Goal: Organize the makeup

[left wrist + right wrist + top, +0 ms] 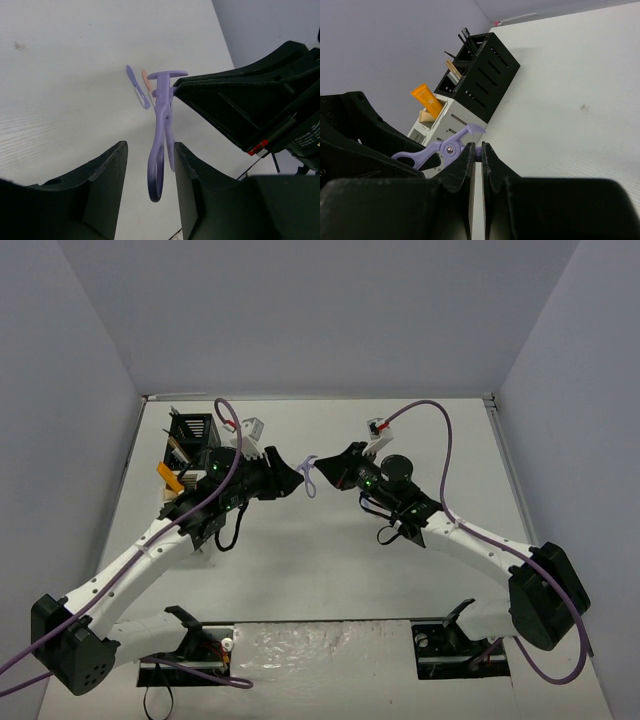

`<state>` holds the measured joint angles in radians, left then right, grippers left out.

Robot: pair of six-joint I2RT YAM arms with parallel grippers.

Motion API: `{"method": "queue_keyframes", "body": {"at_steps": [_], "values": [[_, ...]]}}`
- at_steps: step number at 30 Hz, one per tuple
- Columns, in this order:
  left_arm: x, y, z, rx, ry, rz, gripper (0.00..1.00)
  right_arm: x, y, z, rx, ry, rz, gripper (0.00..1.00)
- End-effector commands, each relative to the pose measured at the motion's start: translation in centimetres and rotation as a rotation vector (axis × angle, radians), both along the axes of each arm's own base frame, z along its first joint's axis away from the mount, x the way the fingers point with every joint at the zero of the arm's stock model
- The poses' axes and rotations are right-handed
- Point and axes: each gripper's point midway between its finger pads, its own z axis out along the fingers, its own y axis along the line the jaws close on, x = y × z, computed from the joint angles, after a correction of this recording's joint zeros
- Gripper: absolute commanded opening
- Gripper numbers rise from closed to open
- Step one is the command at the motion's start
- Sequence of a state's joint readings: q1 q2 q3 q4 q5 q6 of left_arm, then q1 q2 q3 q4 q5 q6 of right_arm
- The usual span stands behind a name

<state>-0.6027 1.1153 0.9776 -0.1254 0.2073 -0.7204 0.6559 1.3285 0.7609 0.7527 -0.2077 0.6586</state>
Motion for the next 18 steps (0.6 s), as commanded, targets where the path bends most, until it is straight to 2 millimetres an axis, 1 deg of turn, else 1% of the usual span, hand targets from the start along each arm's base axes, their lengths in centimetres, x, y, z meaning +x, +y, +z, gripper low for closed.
{"method": "queue_keyframes", "body": {"at_steps": [1, 5, 12, 14, 18], "values": [[0.3, -0.5, 4.3, -0.111, -0.108, 0.013, 0.33, -0.1, -0.2, 4.5, 0.114, -0.107, -0.009, 0.00], [0.3, -0.4, 4.6, -0.119, -0.108, 0.022, 0.26, 0.0, -0.4, 4.4, 0.124, -0.104, -0.018, 0.00], [0.2, -0.4, 4.2, -0.119, -0.099, 0.027, 0.17, 0.1, -0.4, 4.3, 0.135, -0.096, -0.023, 0.00], [0.4, -0.5, 5.0, -0.137, -0.124, 0.028, 0.11, 0.1, -0.5, 4.3, 0.138, -0.095, -0.022, 0.00], [0.4, -0.5, 5.2, -0.134, -0.125, 0.028, 0.02, 0.1, -0.4, 4.3, 0.138, -0.097, -0.021, 0.00]]}}
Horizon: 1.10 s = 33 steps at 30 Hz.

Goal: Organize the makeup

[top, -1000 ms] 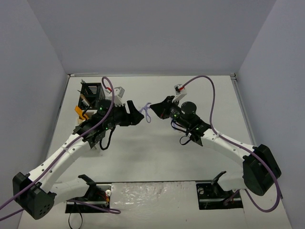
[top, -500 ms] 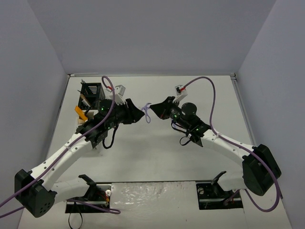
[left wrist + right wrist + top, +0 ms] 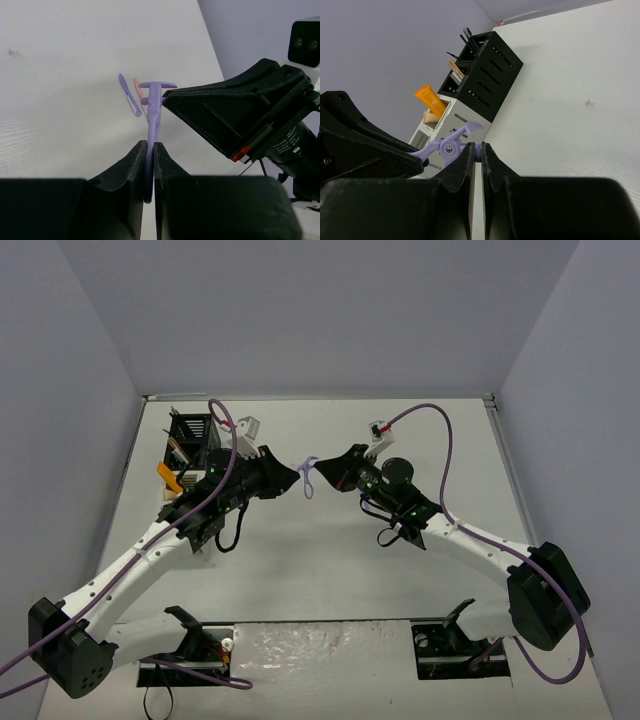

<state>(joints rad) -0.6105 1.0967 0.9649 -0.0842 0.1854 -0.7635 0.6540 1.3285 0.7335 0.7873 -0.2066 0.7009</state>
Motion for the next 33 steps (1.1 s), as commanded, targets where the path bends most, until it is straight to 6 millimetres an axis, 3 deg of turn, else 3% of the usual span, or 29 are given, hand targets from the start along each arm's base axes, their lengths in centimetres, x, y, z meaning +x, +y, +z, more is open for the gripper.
{"method": "queue_keyframes", "body": {"at_steps": [1, 3, 6, 8, 10, 14, 21, 30, 33], "values": [[0.3, -0.4, 4.1, -0.080, -0.109, 0.002, 0.00, 0.3, -0.3, 4.7, 0.103, -0.122, -0.019, 0.00], [0.1, -0.1, 3.5, -0.055, -0.088, 0.003, 0.00, 0.3, -0.2, 4.6, 0.097, -0.118, -0.015, 0.00], [-0.2, 0.7, 3.5, -0.015, -0.075, 0.023, 0.00, 0.4, -0.3, 4.3, 0.075, -0.119, -0.017, 0.32], [-0.5, 1.9, 3.6, 0.034, -0.059, 0.057, 0.00, 0.6, -0.5, 4.0, 0.047, -0.112, -0.029, 0.58], [-0.9, 3.1, 3.7, 0.098, -0.049, 0.081, 0.00, 0.8, -0.9, 3.7, 0.003, -0.111, -0.042, 0.76], [-1.6, 6.8, 4.1, 0.233, -0.022, 0.184, 0.00, 1.0, -1.9, 3.8, -0.075, -0.128, -0.064, 0.96], [-3.0, 13.8, 4.5, 0.442, 0.100, 0.377, 0.00, 1.4, -4.2, 2.0, -0.240, -0.113, -0.111, 1.00], [-3.8, 22.3, 1.8, 0.469, 0.413, 0.513, 0.00, 1.8, -6.8, -1.5, -0.300, -0.061, -0.110, 1.00], [-3.6, 23.9, 0.3, 0.486, 0.495, 0.519, 0.00, 1.9, -7.6, -2.1, -0.304, -0.051, -0.110, 1.00]]}}
